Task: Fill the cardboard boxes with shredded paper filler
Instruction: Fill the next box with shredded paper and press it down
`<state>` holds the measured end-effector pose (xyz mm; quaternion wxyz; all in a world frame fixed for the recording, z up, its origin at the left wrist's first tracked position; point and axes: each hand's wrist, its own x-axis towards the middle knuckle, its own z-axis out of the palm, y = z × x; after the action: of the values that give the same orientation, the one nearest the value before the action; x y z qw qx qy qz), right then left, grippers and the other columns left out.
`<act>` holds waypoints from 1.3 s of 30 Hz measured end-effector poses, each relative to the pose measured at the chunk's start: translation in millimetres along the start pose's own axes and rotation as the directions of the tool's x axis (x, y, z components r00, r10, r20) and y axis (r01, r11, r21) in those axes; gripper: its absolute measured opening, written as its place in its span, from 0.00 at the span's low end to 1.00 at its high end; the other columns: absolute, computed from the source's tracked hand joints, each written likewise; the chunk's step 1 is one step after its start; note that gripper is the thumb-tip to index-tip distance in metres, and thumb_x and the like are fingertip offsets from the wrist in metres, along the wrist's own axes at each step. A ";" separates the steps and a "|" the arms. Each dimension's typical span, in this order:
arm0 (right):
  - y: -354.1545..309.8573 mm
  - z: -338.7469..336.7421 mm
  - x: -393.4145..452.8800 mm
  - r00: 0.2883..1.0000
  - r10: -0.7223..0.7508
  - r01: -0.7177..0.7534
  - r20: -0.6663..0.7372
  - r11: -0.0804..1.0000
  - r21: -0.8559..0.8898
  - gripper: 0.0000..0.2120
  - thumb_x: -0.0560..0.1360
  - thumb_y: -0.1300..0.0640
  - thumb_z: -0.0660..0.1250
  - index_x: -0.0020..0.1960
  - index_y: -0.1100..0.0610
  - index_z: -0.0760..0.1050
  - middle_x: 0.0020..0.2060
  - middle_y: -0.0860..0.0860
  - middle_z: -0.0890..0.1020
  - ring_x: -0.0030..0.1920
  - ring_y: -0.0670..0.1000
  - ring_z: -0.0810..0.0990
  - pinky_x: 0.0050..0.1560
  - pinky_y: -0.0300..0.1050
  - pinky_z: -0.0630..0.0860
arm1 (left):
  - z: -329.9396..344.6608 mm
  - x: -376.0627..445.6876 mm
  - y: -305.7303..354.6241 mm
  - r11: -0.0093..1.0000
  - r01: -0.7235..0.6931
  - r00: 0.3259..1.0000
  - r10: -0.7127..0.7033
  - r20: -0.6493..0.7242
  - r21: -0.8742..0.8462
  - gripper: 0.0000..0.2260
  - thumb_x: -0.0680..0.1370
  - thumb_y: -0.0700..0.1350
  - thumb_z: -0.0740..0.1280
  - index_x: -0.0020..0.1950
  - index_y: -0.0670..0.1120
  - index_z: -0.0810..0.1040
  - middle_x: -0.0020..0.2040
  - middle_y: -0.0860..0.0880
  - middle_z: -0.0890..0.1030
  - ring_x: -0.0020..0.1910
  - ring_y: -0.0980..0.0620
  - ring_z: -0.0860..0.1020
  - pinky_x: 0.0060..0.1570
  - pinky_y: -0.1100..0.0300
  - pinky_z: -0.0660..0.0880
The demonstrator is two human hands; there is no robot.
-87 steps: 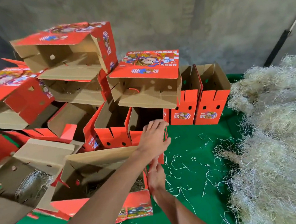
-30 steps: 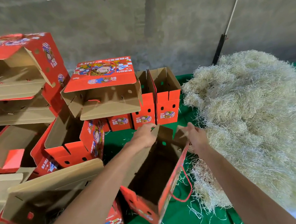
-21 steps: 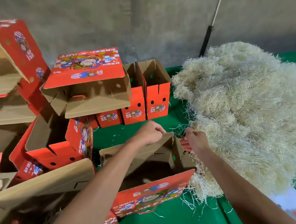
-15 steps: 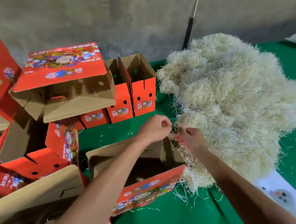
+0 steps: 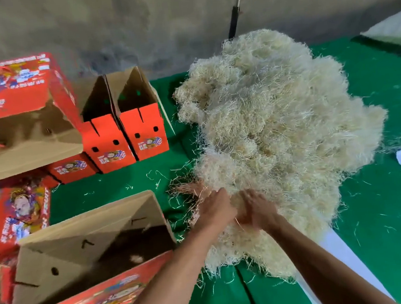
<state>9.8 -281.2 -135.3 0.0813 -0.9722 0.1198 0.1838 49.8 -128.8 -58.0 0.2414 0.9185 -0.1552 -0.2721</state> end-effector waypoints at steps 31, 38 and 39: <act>-182.7 -268.1 -22.5 0.765 -0.160 0.631 -0.624 0.383 0.675 0.26 0.74 0.36 0.70 0.55 0.59 0.82 0.42 0.46 0.79 0.42 0.44 0.77 0.49 0.38 0.76 | -164.0 -44.2 -23.8 0.327 0.012 0.928 -0.356 -0.111 -0.945 0.35 0.76 0.75 0.48 0.75 0.56 0.67 0.69 0.48 0.75 0.64 0.44 0.75 0.58 0.44 0.77; -234.2 -303.3 -26.7 0.758 -0.134 0.645 -0.638 0.301 0.703 0.31 0.73 0.32 0.69 0.62 0.58 0.80 0.49 0.42 0.80 0.45 0.38 0.77 0.51 0.39 0.71 | -189.2 -54.1 -42.8 0.094 -0.100 0.977 -0.179 -0.115 -0.991 0.35 0.73 0.77 0.55 0.71 0.56 0.72 0.68 0.48 0.77 0.64 0.44 0.76 0.63 0.38 0.72; -239.0 -300.4 -25.4 0.756 -0.167 0.650 -0.633 0.302 0.697 0.29 0.75 0.32 0.67 0.54 0.60 0.81 0.41 0.42 0.79 0.38 0.38 0.75 0.44 0.39 0.70 | -189.9 -55.3 -45.8 0.032 -0.131 0.982 -0.130 -0.134 -0.991 0.34 0.71 0.78 0.56 0.65 0.57 0.76 0.61 0.49 0.81 0.59 0.45 0.78 0.58 0.41 0.75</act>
<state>151.2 -107.8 177.7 0.5981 -0.7828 -0.0484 -0.1646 121.6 0.7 81.0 0.8256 0.5116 0.1011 -0.2154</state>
